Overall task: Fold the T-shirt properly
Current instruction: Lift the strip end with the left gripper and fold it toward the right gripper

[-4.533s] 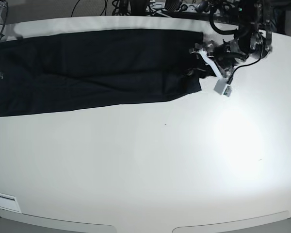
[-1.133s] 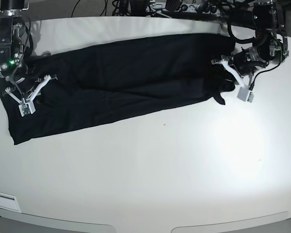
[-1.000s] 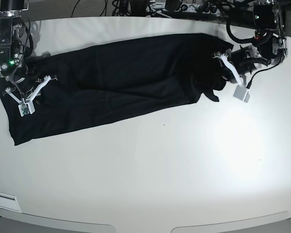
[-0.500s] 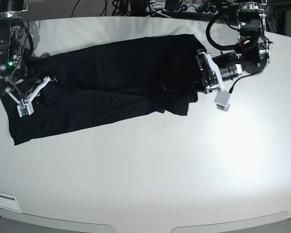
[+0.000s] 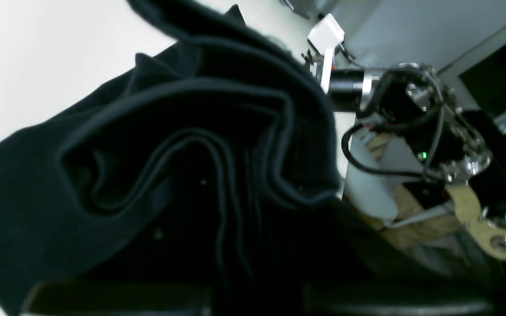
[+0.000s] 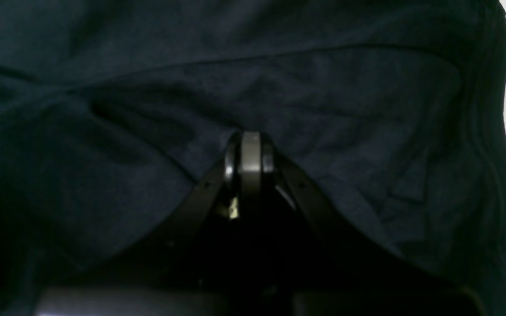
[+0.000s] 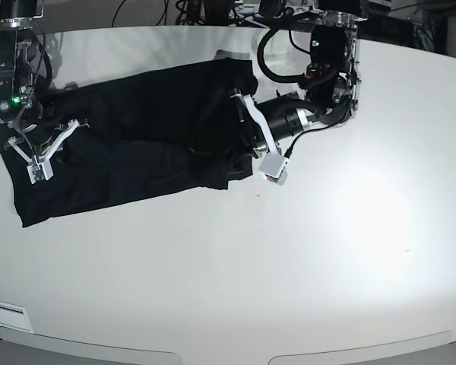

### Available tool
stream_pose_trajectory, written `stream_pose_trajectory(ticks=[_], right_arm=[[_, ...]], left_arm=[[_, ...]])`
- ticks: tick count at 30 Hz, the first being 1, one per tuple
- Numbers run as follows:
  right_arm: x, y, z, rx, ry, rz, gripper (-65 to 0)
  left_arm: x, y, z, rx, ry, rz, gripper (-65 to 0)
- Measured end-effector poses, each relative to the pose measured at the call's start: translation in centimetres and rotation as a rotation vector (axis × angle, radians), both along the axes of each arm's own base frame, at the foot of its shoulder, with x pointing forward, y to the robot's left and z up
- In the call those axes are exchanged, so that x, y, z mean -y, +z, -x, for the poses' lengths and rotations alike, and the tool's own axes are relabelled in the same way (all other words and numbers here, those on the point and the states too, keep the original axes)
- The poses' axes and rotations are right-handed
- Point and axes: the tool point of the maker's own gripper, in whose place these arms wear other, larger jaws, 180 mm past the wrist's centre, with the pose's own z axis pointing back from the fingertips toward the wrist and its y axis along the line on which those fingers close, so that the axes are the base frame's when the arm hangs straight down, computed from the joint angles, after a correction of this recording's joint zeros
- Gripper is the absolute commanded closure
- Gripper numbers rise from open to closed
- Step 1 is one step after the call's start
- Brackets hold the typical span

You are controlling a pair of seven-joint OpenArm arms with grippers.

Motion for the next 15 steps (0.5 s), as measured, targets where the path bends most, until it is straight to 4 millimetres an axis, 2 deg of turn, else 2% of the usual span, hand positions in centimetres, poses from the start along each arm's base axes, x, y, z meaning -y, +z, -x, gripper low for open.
stream_pose_trajectory(ticks=[6,9,12,13,15], right_arm=[[0.0,0.0,0.1,-0.004,0.003,0.001,0.0],[0.0,0.0,0.1,-0.004,0.003,0.001,0.0],[-0.3,0.0,0.1,-0.008,-0.001,-0.025,0.0],[-0.4,0.0,0.1,-0.009,-0.002,-0.032,-1.6],[-0.4,0.0,0.2,-0.014,-0.003,-0.036,-6.5]], left_arm=[[0.1,0.7,-1.6,0.044,0.084,0.039,0.0],[1.0,1.1,-1.4,0.048,0.065,0.053,-13.8],[2.7,1.1,-0.1,0.037,0.000,0.059,-28.7],[3.3,1.0,0.4,0.034,-0.028,0.054,-31.9],[4.3,0.7,1.2,0.036,-0.063,0.039,-33.7]])
